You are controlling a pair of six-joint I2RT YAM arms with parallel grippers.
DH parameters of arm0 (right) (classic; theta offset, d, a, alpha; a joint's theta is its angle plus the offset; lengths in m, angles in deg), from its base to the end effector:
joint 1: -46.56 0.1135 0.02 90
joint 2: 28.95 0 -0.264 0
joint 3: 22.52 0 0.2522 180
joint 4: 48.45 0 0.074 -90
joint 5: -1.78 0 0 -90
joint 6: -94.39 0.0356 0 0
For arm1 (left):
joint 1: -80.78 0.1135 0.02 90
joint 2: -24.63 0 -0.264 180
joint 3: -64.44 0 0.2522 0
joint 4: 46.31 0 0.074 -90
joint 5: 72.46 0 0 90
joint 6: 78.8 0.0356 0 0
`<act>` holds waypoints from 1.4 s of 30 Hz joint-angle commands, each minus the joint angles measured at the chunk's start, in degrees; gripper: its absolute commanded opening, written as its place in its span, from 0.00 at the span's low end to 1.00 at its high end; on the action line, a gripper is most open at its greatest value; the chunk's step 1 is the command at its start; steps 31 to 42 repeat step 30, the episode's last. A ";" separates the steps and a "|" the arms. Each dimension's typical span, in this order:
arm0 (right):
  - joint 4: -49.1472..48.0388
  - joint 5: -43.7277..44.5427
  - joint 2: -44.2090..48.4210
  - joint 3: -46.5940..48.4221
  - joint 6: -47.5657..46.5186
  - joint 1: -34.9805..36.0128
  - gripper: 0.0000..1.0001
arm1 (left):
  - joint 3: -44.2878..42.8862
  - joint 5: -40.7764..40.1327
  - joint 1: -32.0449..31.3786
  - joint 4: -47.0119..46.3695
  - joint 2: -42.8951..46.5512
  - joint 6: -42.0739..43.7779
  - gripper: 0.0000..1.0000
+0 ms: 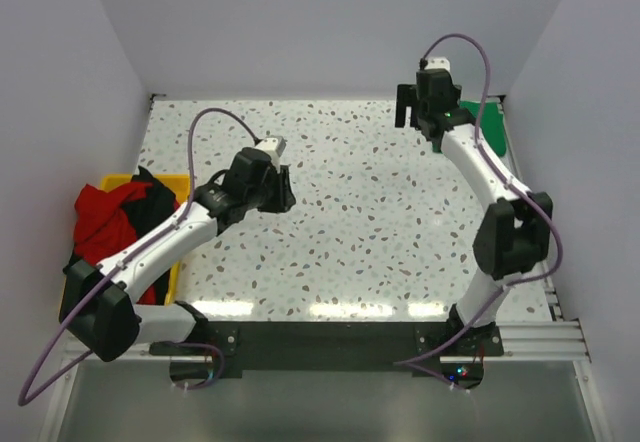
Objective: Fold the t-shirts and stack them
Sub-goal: Reset both grippers
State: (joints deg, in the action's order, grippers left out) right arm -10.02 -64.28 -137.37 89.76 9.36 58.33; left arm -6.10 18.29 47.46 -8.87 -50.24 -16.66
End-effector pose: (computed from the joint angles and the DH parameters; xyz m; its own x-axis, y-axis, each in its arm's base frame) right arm 0.4364 0.0762 0.3205 -0.5412 -0.0319 -0.8403 0.1883 0.9693 -0.1580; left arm 0.2373 -0.1566 0.2763 -0.7526 -0.0644 -0.6553 0.2327 0.9050 -0.3562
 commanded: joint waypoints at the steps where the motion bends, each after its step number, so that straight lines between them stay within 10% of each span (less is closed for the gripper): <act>1: -1.28 -7.14 12.15 -13.58 10.57 0.53 0.99 | 1.31 -4.96 0.89 -0.13 5.16 0.70 0.40; 12: -2.61 -17.08 44.33 -52.88 20.43 8.44 0.99 | 9.66 -8.75 1.33 -1.97 14.83 -0.18 0.42; 42: 2.58 -25.79 51.29 -53.69 20.16 8.36 0.99 | 13.80 -10.86 1.33 -2.06 19.50 -3.17 0.44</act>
